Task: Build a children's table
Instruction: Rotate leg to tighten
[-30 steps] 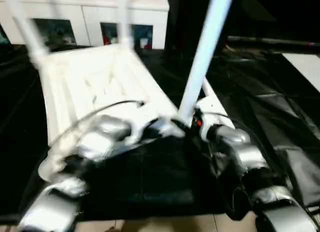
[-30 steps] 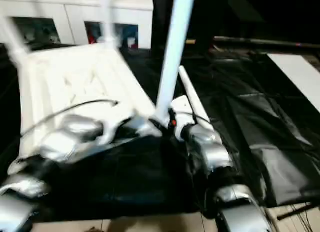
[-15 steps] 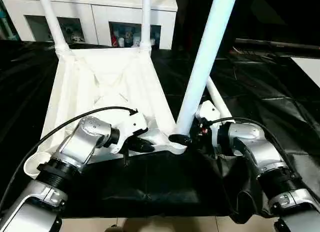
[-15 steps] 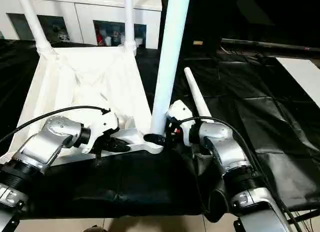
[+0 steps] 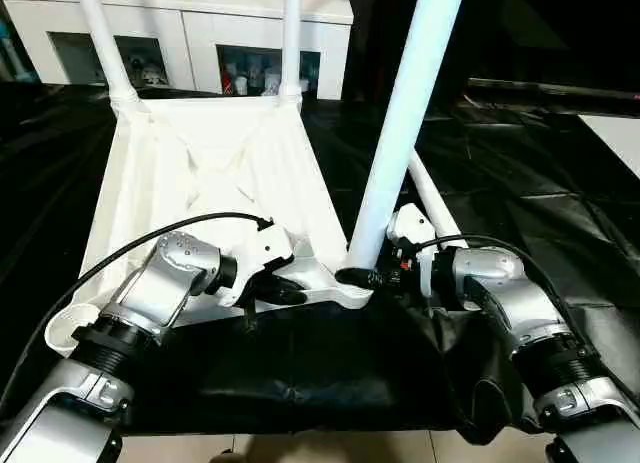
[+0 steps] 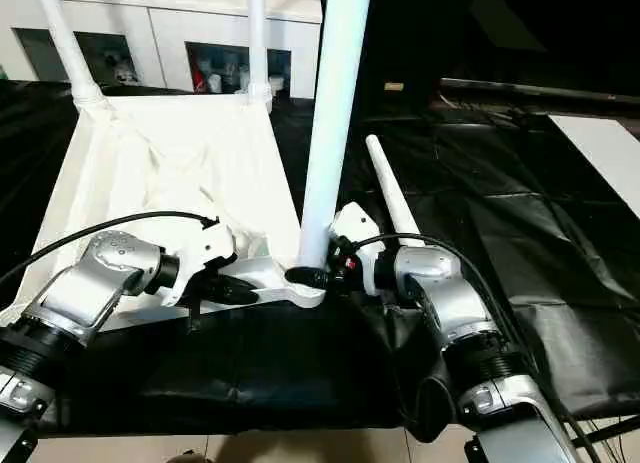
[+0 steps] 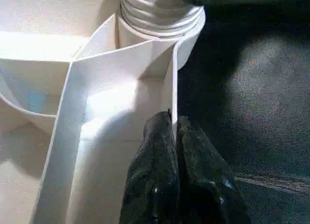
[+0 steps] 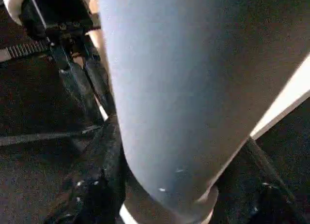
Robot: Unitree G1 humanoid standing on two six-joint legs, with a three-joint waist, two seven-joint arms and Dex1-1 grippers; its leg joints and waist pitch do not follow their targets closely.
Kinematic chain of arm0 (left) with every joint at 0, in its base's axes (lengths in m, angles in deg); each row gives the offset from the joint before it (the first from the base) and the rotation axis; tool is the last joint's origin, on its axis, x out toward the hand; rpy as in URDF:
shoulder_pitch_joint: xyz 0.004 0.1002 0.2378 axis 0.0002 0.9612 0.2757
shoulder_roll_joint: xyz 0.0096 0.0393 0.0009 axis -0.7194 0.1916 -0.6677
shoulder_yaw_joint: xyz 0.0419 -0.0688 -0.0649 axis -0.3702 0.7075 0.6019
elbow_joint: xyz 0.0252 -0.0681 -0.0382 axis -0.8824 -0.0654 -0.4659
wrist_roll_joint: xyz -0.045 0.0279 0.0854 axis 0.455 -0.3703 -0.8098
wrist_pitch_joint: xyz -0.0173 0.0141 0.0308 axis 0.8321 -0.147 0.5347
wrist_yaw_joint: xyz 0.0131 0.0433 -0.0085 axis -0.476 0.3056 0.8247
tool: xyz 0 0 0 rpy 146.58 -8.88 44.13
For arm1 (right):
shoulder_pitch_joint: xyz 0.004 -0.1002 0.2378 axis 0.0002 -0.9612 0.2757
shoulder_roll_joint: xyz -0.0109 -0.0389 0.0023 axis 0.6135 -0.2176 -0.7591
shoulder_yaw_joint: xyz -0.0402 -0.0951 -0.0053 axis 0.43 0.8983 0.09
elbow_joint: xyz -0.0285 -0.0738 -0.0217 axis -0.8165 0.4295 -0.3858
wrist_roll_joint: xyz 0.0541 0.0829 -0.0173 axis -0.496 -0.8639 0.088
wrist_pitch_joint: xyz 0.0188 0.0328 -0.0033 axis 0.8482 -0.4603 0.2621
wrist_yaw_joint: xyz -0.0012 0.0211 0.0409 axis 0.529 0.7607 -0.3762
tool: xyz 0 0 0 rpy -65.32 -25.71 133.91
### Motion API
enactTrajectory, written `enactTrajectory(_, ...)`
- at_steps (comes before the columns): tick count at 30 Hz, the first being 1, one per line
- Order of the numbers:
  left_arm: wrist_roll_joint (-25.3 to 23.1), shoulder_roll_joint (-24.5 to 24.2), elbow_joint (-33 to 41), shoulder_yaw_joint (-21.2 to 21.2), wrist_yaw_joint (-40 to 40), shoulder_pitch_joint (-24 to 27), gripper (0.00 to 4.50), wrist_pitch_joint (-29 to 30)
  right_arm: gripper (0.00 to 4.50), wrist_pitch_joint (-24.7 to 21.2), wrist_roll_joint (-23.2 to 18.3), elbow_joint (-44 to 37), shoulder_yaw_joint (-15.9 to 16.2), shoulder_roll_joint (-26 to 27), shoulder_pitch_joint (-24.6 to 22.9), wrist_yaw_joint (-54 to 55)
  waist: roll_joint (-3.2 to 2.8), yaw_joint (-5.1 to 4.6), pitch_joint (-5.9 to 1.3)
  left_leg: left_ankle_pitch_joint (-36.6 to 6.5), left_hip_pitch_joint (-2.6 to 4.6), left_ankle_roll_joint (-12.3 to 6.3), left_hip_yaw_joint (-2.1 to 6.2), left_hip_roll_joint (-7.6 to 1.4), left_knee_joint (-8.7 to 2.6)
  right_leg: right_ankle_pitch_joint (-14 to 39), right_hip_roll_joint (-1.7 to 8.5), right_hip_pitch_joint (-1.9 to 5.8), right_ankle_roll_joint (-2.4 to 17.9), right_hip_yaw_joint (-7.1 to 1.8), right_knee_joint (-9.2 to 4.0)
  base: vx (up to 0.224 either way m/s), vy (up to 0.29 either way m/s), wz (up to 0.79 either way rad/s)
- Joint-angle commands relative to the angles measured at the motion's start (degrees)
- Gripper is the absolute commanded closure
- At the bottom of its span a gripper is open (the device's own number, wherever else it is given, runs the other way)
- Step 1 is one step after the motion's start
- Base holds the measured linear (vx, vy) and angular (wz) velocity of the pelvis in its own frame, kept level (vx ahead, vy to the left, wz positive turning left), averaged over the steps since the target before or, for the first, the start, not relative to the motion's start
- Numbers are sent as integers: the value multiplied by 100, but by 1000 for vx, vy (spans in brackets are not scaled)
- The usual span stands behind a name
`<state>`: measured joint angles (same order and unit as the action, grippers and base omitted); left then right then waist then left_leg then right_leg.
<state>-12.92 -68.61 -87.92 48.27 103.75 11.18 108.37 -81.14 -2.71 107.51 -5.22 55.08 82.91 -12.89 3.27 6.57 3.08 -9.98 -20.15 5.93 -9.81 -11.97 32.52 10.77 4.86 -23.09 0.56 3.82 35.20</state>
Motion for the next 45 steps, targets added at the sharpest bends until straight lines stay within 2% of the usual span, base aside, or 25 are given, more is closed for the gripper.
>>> enactTrajectory(1,-24,181,-119,-179,5,-32,450,121,239,-170,175,472,-240,101,-41,722,-94,2,-368,-1117,25,-80,-12,-102,-353,691,304,313,1312,-245,-353,0,0,0)
enactTrajectory(2,-41,211,-160,-163,-60,-47,450,128,239,-178,189,541,-279,140,-29,849,-92,-7,-354,-1182,23,-53,-11,-96,-361,804,301,307,1291,-243,-370,0,0,0)
enactTrajectory(3,-69,279,-243,-125,-208,-81,450,147,244,-170,201,648,-338,204,-15,1037,-90,-22,-340,-1441,29,42,4,-93,-385,1357,311,312,1134,-235,-426,0,0,0)
enactTrajectory(5,-90,350,-320,-88,-353,-115,450,177,246,-191,199,731,-400,268,0,1227,-92,-22,-329,-1539,40,62,10,-92,-390,1569,315,299,1079,-232,-448,0,0,0)
enactTrajectory(6,-203,754,-750,92,-1148,-315,450,346,247,-287,214,1153,-723,624,83,2341,-131,-48,-317,-1687,62,120,12,-92,-393,1944,323,254,965,-248,-497,0,0,0)
enactTrajectory(8,-232,864,-868,129,-1353,-376,450,393,248,-303,231,1247,-799,723,109,2675,-113,-70,-317,-1889,93,230,38,-79,-398,2385,328,239,846,-220,-544,0,0,0)
enactTrajectory(9,-286,1098,-1131,219,-1796,-519,450,491,248,-356,213,1451,-974,942,186,3360,-97,-94,-321,-1853,39,224,53,-62,-408,2510,325,271,736,-213,-553,0,0,0)
enactTrajectory(10,-286,1098,-1131,219,-1796,-519,450,491,248,-356,213,1451,-974,942,186,3360,-105,-96,-327,-1842,52,225,54,-63,-401,2572,333,248,681,-210,-574,0,0,0)
enactTrajectory(12,-358,1529,-1682,421,-2678,-835,450,490,249,-308,141,1924,-1296,1347,407,4637,-122,-137,-327,-1808,34,198,45,-53,-396,2451,307,232,668,-217,-576,0,0,0)
enactTrajectory(13,-358,1529,-1682,421,-2678,-835,450,490,249,-308,141,1924,-1296,1347,407,4637,-124,-148,-339,-1886,84,254,50,-53,-390,2490,300,198,671,-206,-579,0,0,0)
enactTrajectory(16,-278,2085,-2351,738,-3626,-1263,450,243,249,13,23,2464,-1585,1855,785,5813,-112,-148,-368,-1856,82,243,37,-45,-373,2103,282,187,709,-212,-552,0,0,0)
enactTrajectory(20,-292,2312,-2630,852,-3967,-1465,450,139,250,156,-3,2700,-1670,2072,1041,6086,-145,-134,-382,-1819,48,125,34,-46,-379,1704,270,215,745,-210,-519,0,0,0)
enactTrajectory(26,-400,2295,-2843,765,-3920,-1512,450,75,250,454,124,2888,-1659,2075,1301,5749,-137,-122,-392,-1518,-10,26,15,-42,-370,1208,281,271,889,-214,-472,0,0,0)
enactTrajectory(27,-403,2284,-2934,775,-3909,-1544,450,21,194,557,172,2918,-1640,2038,1345,5733,-137,-121,-390,-1512,-3,23,15,-48,-373,1191,284,271,913,-216,-470,0,0,0)
enactTrajectory(29,-394,2272,-2972,790,-3900,-1565,450,-21,180,600,204,2885,-1612,1979,1365,5679,-161,-120,-378,-1597,8,22,13,-45,-379,1261,278,265,932,-213,-482,0,0,0)
enactTrajectory(30,-387,2251,-2997,795,-3864,-1591,450,-89,175,662,290,2736,-1532,1852,1358,5564,-203,-117,-374,-1687,13,20,23,-45,-386,1343,281,269,922,-213,-491,0,0,0)
enactTrajectory(31,-387,2251,-2997,795,-3864,-1591,450,-89,162,662,290,2736,-1532,1852,1358,5564,-144,-142,-383,-1597,-46,10,30,-32,-383,1344,283,324,891,-209,-481,0,0,0)
enactTrajectory(33,-390,2238,-2967,794,-3862,-1612,450,-257,162,602,517,2024,-1278,1547,1119,5288,-177,-96,-386,-1428,-20,-34,13,-37,-362,1254,285,302,881,-211,-502,0,0,0)
enactTrajectory(35,-379,2239,-2941,792,-3822,-1614,450,-293,162,443,532,1512,-1192,1409,918,5130,-188,-91,-406,-1185,-39,-65,16,-39,-342,875,287,327,957,-224,-433,0,0,0)
enactTrajectory(37,-339,2273,-2913,804,-3759,-1622,450,-621,162,-9,565,79,-967,972,278,4652,-185,-47,-387,-777,-67,-268,9,-15,-314,255,246,379,1004,-216,-405,0,0,0)
enactTrajectory(39,-247,2314,-2870,870,-3697,-1628,450,-823,162,-237,541,-541,-927,742,-57,4495,-202,-26,-392,-691,-79,-329,12,-13,-306,238,261,401,995,-220,-393,0,0,0)
enactTrajectory(40,-247,2314,-2870,870,-3697,-1628,450,-823,162,-237,541,-541,-927,742,-57,4495,-177,-18,-393,-717,-67,-350,-4,-11,-298,389,263,387,990,-219,-419,0,0,0)
enactTrajectory(41,-112,2355,-2841,996,-3592,-1655,450,-969,162,-444,583,-1006,-911,549,-334,4393,-216,-1,-384,-718,-59,-361,-11,-10,-293,493,259,376,1001,-223,-454,0,0,0)
enactTrajectory(42,-28,2374,-2826,1080,-3554,-1676,407,-971,150,-515,625,-1184,-897,475,-439,4368,-202,-9,-391,-721,-57,-370,-18,-14,-282,475,267,367,1040,-231,-437,0,0,0)
enactTrajectory(45,259,2354,-2593,1350,-3451,-1773,396,-855,150,-920,658,-1837,-944,333,-773,4448,-225,7,-429,-358,-88,-450,-11,-10,-241,-90,262,392,1255,-238,-352,0,0,0)
